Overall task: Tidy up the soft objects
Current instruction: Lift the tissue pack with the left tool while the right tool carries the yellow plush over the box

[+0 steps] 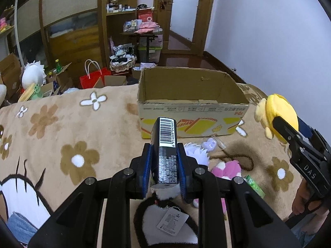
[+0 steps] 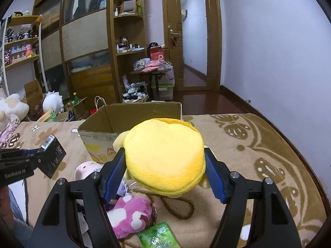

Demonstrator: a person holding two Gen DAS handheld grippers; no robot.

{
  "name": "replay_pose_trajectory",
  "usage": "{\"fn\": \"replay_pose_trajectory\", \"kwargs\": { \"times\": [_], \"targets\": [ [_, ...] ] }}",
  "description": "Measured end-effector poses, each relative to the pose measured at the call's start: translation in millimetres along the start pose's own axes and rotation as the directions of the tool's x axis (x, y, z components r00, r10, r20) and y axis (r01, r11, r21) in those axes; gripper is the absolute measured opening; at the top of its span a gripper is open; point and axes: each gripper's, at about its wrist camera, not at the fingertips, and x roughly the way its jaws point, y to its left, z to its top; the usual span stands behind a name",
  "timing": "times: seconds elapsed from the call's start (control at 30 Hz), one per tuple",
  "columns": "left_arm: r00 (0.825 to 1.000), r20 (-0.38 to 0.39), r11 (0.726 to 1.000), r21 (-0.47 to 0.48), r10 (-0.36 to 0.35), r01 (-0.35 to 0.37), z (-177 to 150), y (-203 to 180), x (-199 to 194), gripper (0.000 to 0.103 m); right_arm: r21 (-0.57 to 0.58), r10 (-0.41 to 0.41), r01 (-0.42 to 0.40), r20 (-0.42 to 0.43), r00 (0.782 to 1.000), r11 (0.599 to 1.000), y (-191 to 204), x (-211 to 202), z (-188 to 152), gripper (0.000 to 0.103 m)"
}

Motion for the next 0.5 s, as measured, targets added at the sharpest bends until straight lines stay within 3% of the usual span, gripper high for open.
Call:
{"fn": "replay_pose_trajectory", "kwargs": {
  "times": [0.5],
  "targets": [
    [0.994,0.111,0.999,0.045,-0.010,0.005,53.1,-13.4,-9.9,0.022,-0.015,-0.004,0.005,0.103,0.995,1.000,11.1,-12.6,29.9,0.076]
  ]
}}
